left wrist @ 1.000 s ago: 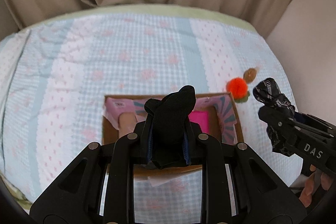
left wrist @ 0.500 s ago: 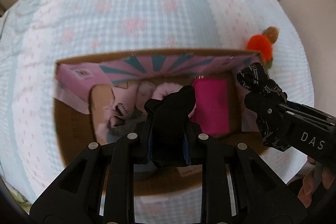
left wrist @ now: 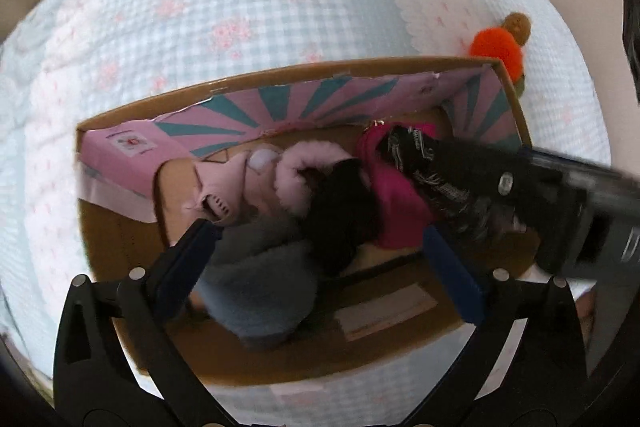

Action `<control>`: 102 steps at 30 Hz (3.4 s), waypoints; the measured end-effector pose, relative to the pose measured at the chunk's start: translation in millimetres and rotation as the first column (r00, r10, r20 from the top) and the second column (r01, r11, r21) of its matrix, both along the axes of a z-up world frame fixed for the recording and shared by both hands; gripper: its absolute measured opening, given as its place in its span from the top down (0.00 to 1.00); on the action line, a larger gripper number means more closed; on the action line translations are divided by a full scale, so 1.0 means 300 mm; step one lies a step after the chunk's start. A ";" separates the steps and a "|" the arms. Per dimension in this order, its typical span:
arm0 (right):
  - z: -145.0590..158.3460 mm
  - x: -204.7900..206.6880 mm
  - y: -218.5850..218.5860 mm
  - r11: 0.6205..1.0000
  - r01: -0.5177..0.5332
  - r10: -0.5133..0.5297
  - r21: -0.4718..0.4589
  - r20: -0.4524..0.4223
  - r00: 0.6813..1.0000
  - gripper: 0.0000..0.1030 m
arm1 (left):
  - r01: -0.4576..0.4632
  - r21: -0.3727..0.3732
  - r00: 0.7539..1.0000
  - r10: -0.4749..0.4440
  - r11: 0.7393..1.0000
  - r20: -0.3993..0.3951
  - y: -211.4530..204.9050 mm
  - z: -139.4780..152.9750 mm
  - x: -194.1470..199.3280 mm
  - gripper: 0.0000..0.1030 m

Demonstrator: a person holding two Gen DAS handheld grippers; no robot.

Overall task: Organize soft objects
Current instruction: 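Open both tools to drop the scrunchies into the box, then move both tools toward the orange pompom and brown fuzzy plush, then grasp the orange pompom with the left tool while the right tool grasps the brown plush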

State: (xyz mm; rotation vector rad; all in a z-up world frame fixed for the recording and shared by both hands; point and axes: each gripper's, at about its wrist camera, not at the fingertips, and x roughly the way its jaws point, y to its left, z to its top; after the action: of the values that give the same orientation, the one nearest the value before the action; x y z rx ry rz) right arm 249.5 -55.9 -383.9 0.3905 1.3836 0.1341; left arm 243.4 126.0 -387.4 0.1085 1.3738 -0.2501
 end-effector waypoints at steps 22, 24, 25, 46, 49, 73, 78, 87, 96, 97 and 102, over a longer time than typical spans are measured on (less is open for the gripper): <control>0.271 -0.147 0.048 0.996 -0.058 0.068 -0.062 0.172 0.983 0.00 | -0.043 -0.020 0.991 0.046 0.999 0.127 0.095 0.249 -0.161 0.00; 0.323 -0.180 0.055 0.994 -0.068 0.086 -0.090 0.205 0.975 0.00 | -0.051 -0.028 0.988 0.055 0.998 0.146 0.104 0.290 -0.191 0.00; 0.348 -0.196 0.057 0.992 -0.070 0.091 -0.101 0.221 0.971 0.00 | -0.058 -0.030 0.986 0.062 0.998 0.153 0.110 0.315 -0.210 0.00; 0.771 -0.423 -0.336 0.931 -0.132 0.298 -0.340 0.498 0.815 0.00 | -0.149 -0.105 0.894 0.179 0.983 0.410 -0.109 0.743 -0.382 0.00; 0.773 -0.391 -0.440 0.925 -0.171 0.331 -0.339 0.499 0.801 0.00 | -0.177 -0.123 0.888 0.212 0.977 0.408 -0.198 0.751 -0.376 0.00; 0.335 0.139 -0.904 0.779 -0.470 0.615 -0.415 0.362 0.701 0.00 | -0.351 -0.227 0.879 0.403 0.908 0.255 -0.848 0.271 -0.001 0.00; 0.166 0.273 -0.908 0.753 -0.533 0.652 -0.385 0.329 0.683 0.00 | -0.393 -0.217 0.874 0.436 0.893 0.214 -0.897 0.069 0.099 0.00; -0.088 0.376 -0.824 0.651 -0.656 0.757 -0.382 0.267 0.596 0.00 | -0.408 -0.180 0.883 0.437 0.895 0.170 -0.918 -0.163 0.253 0.06; -0.216 0.433 -0.752 0.559 -0.723 0.828 -0.406 0.228 0.512 0.19 | -0.408 -0.152 0.890 0.429 0.900 0.155 -0.904 -0.275 0.314 0.31; -0.223 0.440 -0.749 0.555 -0.728 0.831 -0.403 0.224 0.510 0.27 | -0.404 -0.144 0.894 0.423 0.903 0.150 -0.902 -0.288 0.322 0.42; -0.235 0.440 -0.739 0.551 -0.726 0.834 -0.411 0.237 0.498 0.38 | -0.376 -0.107 0.907 0.389 0.921 0.162 -0.901 -0.300 0.328 0.64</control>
State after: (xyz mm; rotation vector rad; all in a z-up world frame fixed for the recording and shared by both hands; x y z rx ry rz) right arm 381.6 -277.6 -454.5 -0.5331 1.0315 0.7584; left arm 341.7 -144.2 -477.5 -0.1966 1.1745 0.0402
